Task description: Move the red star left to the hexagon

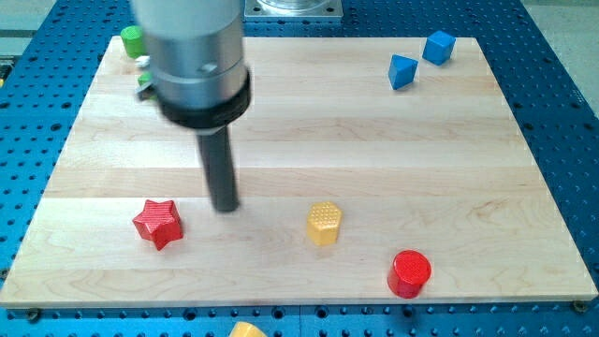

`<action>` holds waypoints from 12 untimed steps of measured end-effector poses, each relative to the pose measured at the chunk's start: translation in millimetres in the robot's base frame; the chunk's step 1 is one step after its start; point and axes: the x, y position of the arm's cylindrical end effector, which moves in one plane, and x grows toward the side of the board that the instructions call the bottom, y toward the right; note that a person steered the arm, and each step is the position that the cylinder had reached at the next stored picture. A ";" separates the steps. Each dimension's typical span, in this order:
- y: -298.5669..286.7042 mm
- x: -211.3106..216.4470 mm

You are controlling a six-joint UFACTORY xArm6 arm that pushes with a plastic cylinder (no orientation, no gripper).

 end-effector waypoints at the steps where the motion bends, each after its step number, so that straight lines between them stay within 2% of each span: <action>1: 7.5 32.6; 3: 17.0 57.4; 4: 0.7 60.3; 6: -10.3 29.4; 7: -36.6 58.1; 8: -93.8 71.3; 9: -116.9 50.0; 10: -59.3 17.9; 11: -63.5 47.1; 12: 4.3 85.2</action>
